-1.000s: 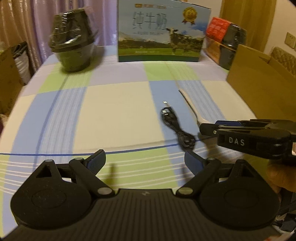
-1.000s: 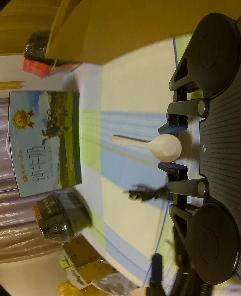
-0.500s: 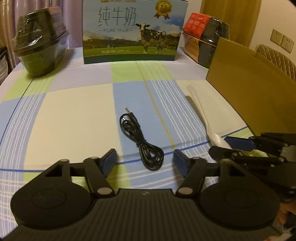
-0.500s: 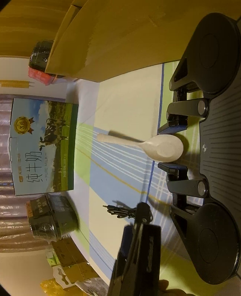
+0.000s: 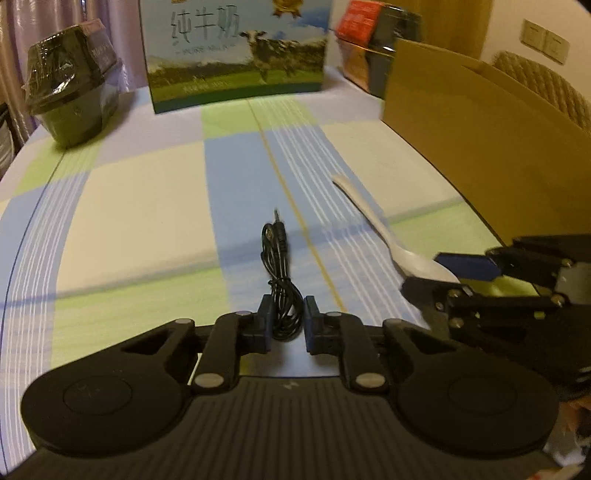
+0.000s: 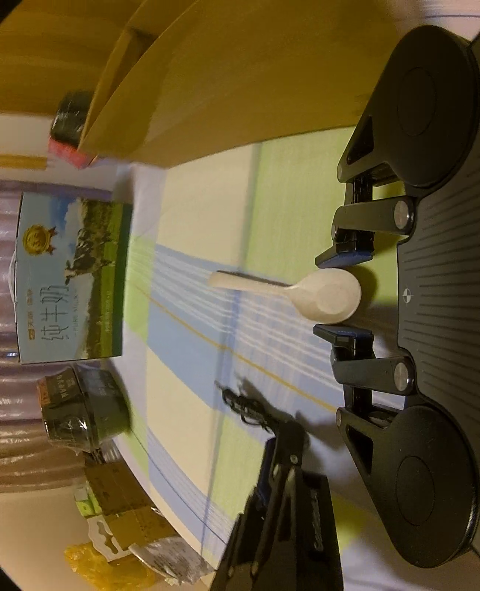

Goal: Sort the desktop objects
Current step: 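Lift and carry the spoon and cable toward the cardboard box with both grippers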

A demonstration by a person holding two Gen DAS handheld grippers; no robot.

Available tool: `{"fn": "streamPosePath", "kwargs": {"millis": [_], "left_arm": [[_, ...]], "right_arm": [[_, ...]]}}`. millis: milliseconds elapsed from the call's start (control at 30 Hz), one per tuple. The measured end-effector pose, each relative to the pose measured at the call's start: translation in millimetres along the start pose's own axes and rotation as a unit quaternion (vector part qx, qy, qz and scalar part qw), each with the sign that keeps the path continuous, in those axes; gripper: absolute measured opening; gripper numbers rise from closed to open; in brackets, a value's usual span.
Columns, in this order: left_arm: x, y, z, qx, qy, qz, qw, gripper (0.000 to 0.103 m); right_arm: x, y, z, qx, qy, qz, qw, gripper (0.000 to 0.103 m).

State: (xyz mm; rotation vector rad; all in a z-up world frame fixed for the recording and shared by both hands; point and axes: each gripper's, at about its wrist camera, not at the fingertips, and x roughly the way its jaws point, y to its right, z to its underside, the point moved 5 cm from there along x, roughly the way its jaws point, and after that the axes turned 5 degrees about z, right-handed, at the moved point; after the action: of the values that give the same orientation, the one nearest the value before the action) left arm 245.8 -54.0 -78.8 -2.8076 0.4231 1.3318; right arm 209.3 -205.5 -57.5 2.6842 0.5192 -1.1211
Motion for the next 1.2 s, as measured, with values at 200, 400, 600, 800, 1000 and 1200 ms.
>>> {"fn": "streamPosePath", "kwargs": {"millis": [200, 400, 600, 800, 1000, 1200], "left_arm": [[-43, 33, 46, 0.006, -0.014, 0.015, 0.9998, 0.009], [-85, 62, 100, 0.024, -0.006, 0.013, 0.9996, 0.01], [-97, 64, 123, 0.016, -0.001, -0.005, 0.9999, 0.024], [-90, 67, 113, 0.025, 0.016, -0.008, 0.9995, 0.026], [-76, 66, 102, 0.017, 0.028, -0.005, 0.9994, 0.031], [-69, 64, 97, 0.017, 0.037, -0.016, 0.9991, 0.031]], "right_arm": [[-56, -2, 47, 0.0, -0.014, 0.014, 1.0, 0.029], [-101, -13, 87, -0.012, -0.001, 0.022, 1.0, 0.034], [-106, -13, 93, 0.011, 0.01, 0.013, 1.0, 0.062], [-100, -9, 93, 0.03, 0.016, 0.009, 0.999, 0.062], [-95, -3, 92, 0.036, 0.028, 0.015, 0.999, 0.062], [-91, -2, 90, 0.037, 0.031, 0.01, 0.999, 0.062]]}}
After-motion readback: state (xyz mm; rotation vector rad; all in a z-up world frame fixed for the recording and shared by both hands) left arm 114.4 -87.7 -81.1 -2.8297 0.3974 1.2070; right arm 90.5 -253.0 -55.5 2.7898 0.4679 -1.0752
